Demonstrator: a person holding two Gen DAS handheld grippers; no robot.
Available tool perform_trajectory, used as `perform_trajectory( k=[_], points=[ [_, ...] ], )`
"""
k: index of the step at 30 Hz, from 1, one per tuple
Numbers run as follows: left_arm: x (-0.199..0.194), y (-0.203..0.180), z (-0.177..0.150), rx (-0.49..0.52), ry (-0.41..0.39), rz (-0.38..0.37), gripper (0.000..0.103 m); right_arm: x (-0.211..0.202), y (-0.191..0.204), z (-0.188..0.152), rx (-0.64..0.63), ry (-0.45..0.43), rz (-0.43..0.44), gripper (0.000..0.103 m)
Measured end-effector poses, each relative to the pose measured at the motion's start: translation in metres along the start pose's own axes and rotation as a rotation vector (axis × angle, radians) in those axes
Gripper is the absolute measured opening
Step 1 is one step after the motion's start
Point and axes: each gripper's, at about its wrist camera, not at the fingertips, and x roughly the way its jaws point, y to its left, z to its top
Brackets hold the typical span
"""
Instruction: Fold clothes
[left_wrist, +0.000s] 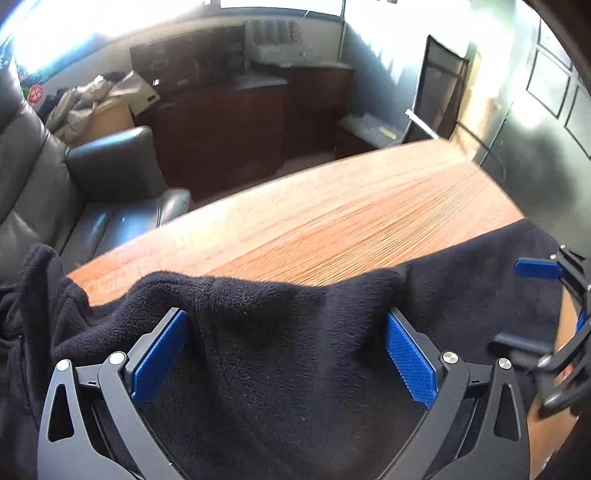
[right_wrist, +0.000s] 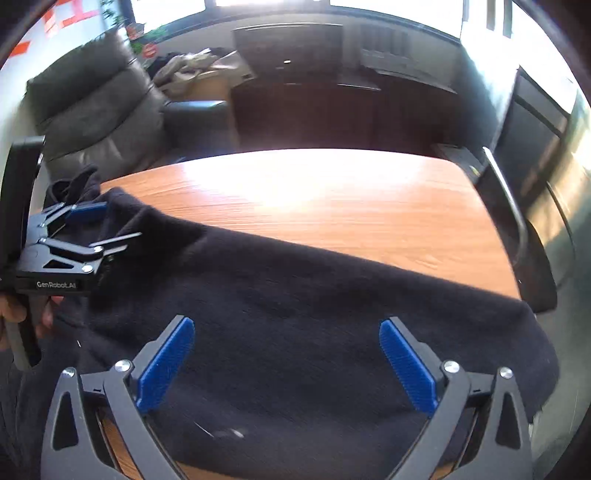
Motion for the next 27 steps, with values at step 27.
perform_trajectory(
  k=[27],
  points=[
    [-0.07, 0.1, -0.098, -0.072, -0.102, 0.124, 0.103, 0.11, 0.058, -0.013, -0.292, -0.062, 0.623, 0.102]
  ],
)
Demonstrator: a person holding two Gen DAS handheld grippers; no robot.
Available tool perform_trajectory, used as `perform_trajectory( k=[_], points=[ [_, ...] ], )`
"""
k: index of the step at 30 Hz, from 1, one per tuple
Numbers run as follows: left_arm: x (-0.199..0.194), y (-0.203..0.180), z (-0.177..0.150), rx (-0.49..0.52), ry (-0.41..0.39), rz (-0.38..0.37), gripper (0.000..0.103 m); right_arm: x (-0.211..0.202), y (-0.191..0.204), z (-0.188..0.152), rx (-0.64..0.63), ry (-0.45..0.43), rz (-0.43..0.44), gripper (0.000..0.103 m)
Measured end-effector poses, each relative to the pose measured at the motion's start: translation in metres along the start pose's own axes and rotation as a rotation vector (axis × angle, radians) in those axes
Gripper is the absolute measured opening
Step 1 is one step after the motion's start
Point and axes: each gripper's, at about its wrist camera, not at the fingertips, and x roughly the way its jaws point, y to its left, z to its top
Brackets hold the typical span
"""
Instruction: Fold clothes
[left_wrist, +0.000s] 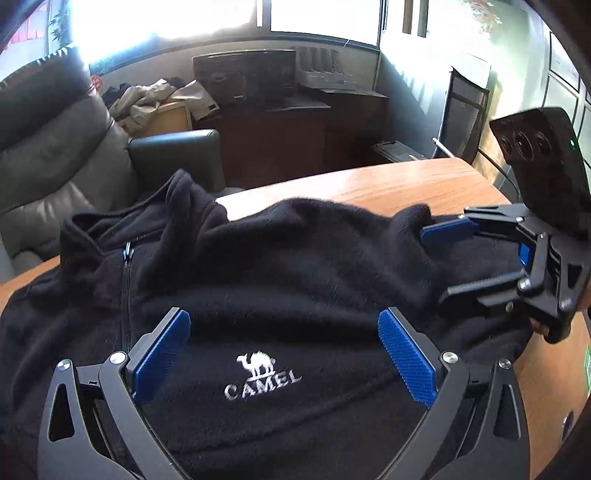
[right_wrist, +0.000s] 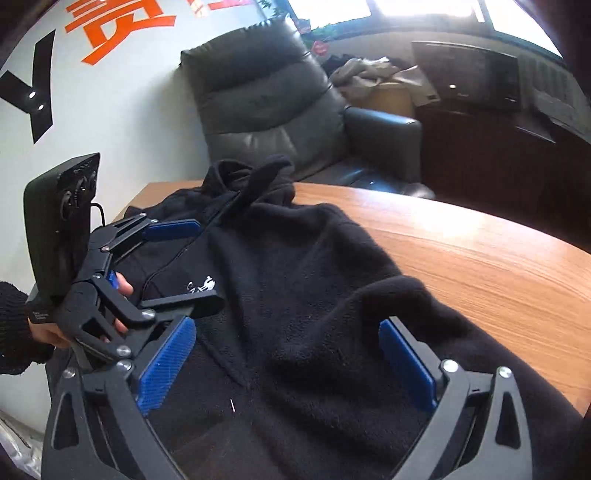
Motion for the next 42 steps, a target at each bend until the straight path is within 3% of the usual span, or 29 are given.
perform_trajectory(
  k=[2, 4, 6, 7, 9, 11, 13, 16, 18, 24, 27, 29, 31, 35, 42],
  points=[
    [0.017, -0.002, -0.011, 0.005, 0.051, 0.011, 0.103, 0.018, -0.009, 0.009, -0.008, 0.038, 0.035, 0.102],
    [0.037, 0.0, -0.015, 0.0, 0.104, 0.017, 0.103, 0.035, -0.027, 0.026, 0.001, 0.061, 0.004, 0.102],
    [0.037, 0.002, -0.018, -0.01, 0.08, 0.01, 0.103, 0.041, -0.04, 0.034, 0.001, 0.048, -0.033, 0.101],
    [0.037, 0.001, -0.019, -0.012, 0.078, 0.012, 0.103, 0.039, -0.045, 0.03, 0.006, 0.042, -0.07, 0.098],
    [0.035, -0.001, -0.022, -0.015, 0.072, 0.016, 0.103, 0.026, -0.055, 0.015, 0.011, 0.006, -0.134, 0.081],
    [0.034, -0.001, -0.025, -0.019, 0.07, 0.015, 0.103, 0.027, -0.066, 0.024, 0.037, -0.023, -0.176, 0.071],
    [0.033, -0.003, -0.026, -0.018, 0.071, 0.018, 0.103, 0.021, -0.073, 0.021, 0.048, -0.032, -0.22, 0.069],
    [0.03, -0.014, -0.018, 0.006, 0.08, 0.018, 0.103, 0.022, -0.067, 0.029, 0.006, -0.025, -0.294, 0.075],
    [0.018, -0.024, -0.009, 0.033, 0.023, -0.016, 0.103, 0.018, -0.06, 0.029, -0.009, -0.038, -0.303, 0.095],
    [0.003, -0.068, 0.058, 0.109, -0.135, -0.221, 0.103, 0.006, -0.073, 0.012, 0.137, -0.024, -0.461, 0.097],
    [0.048, -0.084, 0.088, 0.141, -0.085, -0.279, 0.103, -0.026, -0.103, -0.019, 0.233, 0.005, -0.57, 0.098],
    [0.083, -0.099, 0.091, 0.168, -0.006, -0.286, 0.103, -0.065, -0.132, -0.045, 0.248, 0.009, -0.657, 0.103],
    [0.109, -0.116, 0.074, 0.206, 0.05, -0.254, 0.103, -0.077, -0.144, -0.065, 0.274, -0.025, -0.697, 0.103],
    [0.119, -0.129, 0.053, 0.218, 0.057, -0.22, 0.103, -0.108, -0.17, -0.092, 0.369, -0.06, -0.79, 0.103],
    [0.12, -0.147, 0.056, 0.234, 0.071, -0.174, 0.103, -0.097, -0.135, -0.079, 0.479, -0.058, -0.852, 0.103]
  ],
)
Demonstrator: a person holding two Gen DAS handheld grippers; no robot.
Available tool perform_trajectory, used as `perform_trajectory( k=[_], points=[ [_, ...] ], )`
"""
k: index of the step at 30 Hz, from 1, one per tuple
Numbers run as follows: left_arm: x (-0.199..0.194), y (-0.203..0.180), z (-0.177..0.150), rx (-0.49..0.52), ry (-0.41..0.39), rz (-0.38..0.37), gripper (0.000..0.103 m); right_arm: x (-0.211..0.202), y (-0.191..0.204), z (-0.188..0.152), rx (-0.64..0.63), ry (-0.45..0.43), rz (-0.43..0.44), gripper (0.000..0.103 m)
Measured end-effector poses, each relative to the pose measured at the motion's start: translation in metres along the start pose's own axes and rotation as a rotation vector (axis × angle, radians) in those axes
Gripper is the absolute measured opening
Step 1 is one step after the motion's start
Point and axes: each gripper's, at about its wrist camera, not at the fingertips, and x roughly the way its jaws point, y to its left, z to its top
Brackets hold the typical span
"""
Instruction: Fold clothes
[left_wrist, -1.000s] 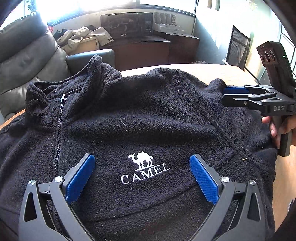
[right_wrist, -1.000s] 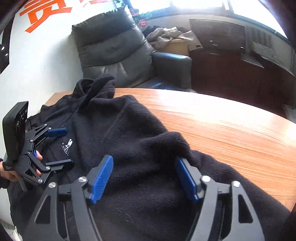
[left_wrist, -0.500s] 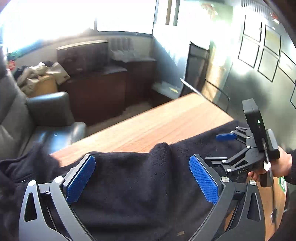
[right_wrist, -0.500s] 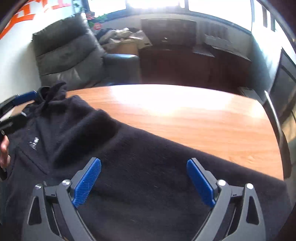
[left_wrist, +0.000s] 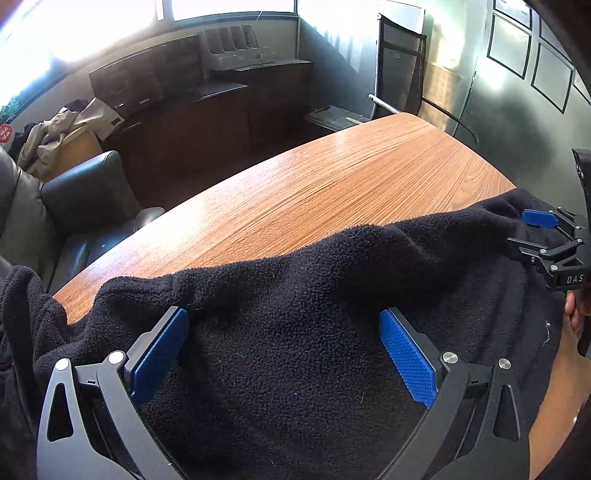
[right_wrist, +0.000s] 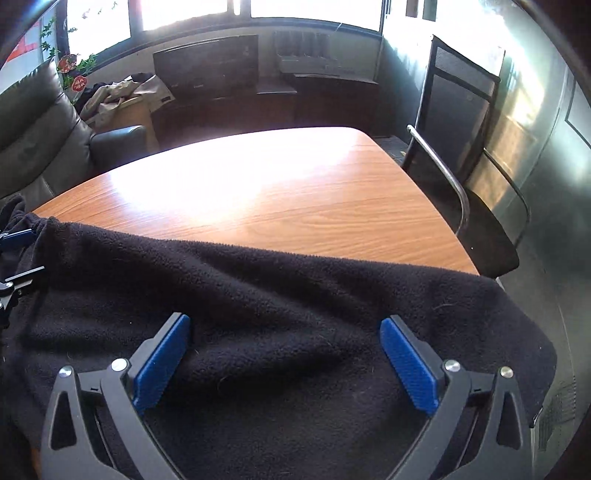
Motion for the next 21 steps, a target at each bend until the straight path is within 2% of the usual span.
perform_trajectory(
  k=[1, 2, 4, 6, 9, 11, 13, 18, 21],
  points=[
    [-0.005, -0.005, 0.006, 0.004, 0.003, -0.004, 0.103, -0.003, 0.023, 0.008, -0.002, 0.019, 0.0, 0.103],
    [-0.008, -0.01, 0.008, 0.011, 0.0, -0.016, 0.103, -0.009, 0.026, 0.013, -0.009, 0.034, -0.008, 0.103],
    [-0.033, -0.014, 0.015, 0.015, -0.039, -0.058, 0.103, -0.03, 0.008, 0.009, -0.036, 0.039, -0.038, 0.103],
    [-0.043, -0.017, 0.019, 0.011, -0.071, -0.085, 0.103, -0.031, 0.003, 0.006, -0.053, 0.028, -0.037, 0.103],
    [-0.026, -0.019, 0.023, 0.008, -0.022, -0.06, 0.103, -0.035, -0.011, -0.002, 0.004, 0.008, -0.019, 0.103],
    [-0.006, -0.02, 0.02, 0.024, 0.027, 0.002, 0.103, -0.035, -0.019, -0.007, 0.043, -0.006, -0.021, 0.103],
    [-0.002, -0.016, 0.018, 0.002, 0.02, -0.001, 0.103, -0.037, -0.023, -0.011, 0.073, -0.007, -0.034, 0.103],
    [0.004, -0.017, 0.017, -0.012, 0.017, 0.0, 0.103, -0.047, -0.021, -0.021, 0.152, 0.076, -0.064, 0.103],
    [0.001, -0.021, 0.016, -0.015, 0.031, -0.015, 0.103, -0.059, -0.03, -0.028, 0.148, 0.058, -0.075, 0.103]
  ],
)
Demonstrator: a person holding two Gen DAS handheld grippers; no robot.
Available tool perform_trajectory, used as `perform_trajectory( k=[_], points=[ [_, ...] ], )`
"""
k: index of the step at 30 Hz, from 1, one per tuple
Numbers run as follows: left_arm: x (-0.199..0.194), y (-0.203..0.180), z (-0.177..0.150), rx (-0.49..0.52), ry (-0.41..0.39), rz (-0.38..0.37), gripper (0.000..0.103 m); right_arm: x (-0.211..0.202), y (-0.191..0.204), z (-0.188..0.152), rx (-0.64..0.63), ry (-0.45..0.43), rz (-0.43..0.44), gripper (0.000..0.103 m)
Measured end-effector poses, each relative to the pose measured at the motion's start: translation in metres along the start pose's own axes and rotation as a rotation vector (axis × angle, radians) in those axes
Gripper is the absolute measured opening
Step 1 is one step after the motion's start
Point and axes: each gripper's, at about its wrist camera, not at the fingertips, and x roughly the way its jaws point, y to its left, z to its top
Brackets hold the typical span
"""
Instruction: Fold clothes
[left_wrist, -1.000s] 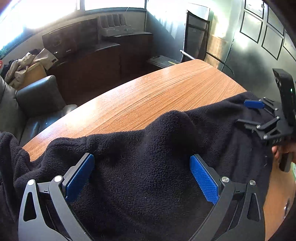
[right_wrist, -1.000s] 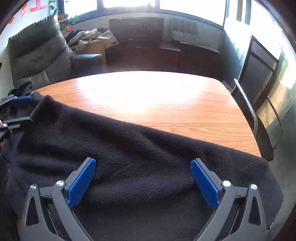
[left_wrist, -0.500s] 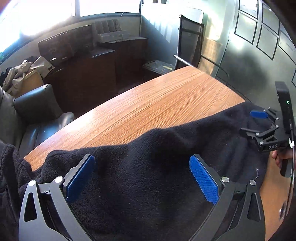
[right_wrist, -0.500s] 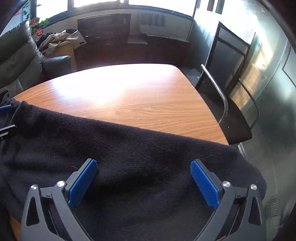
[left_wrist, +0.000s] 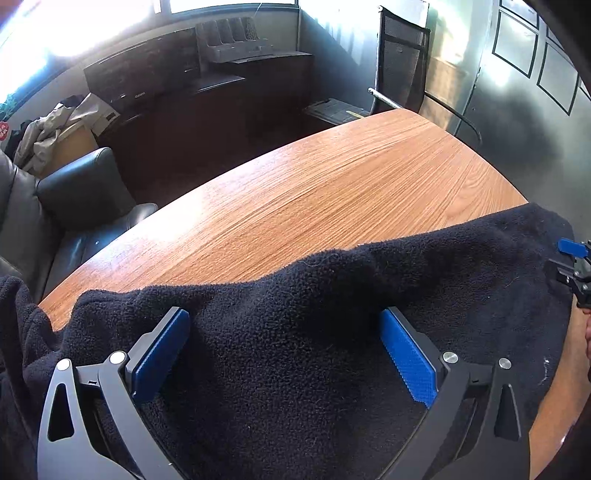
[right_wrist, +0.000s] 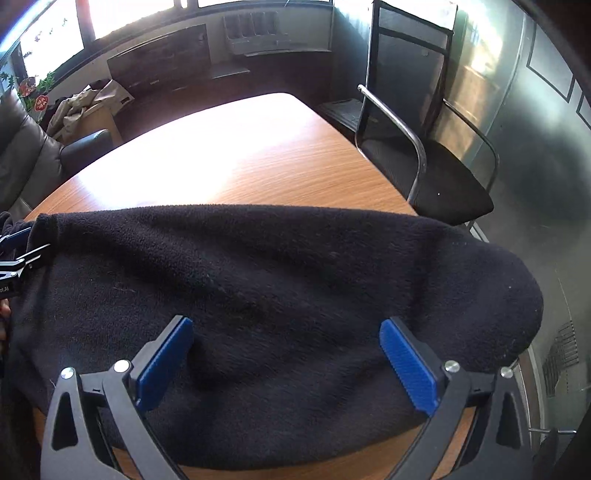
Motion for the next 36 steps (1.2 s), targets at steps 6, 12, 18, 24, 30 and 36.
perform_trajectory(
  k=[6, 12, 18, 24, 30, 36],
  points=[
    [-0.067, -0.032, -0.011, 0.08, -0.072, -0.129, 0.103, -0.001, -0.046, 0.006, 0.014, -0.008, -0.021, 0.103],
    [-0.048, -0.05, -0.048, 0.135, -0.019, -0.075, 0.103, -0.014, -0.071, -0.004, -0.028, 0.007, -0.013, 0.103],
    [-0.062, -0.048, -0.049, 0.129, -0.015, -0.104, 0.103, -0.036, -0.105, -0.008, -0.088, 0.007, -0.046, 0.103],
    [-0.076, -0.063, -0.074, 0.163, -0.001, -0.155, 0.103, -0.041, -0.09, -0.018, -0.169, 0.039, 0.054, 0.103],
    [-0.063, -0.059, -0.088, 0.177, -0.026, -0.14, 0.103, -0.05, -0.115, -0.022, -0.127, 0.013, 0.01, 0.103],
    [-0.084, -0.059, -0.081, 0.202, -0.031, -0.157, 0.103, -0.061, -0.168, -0.015, -0.008, 0.058, 0.07, 0.103]
  ],
)
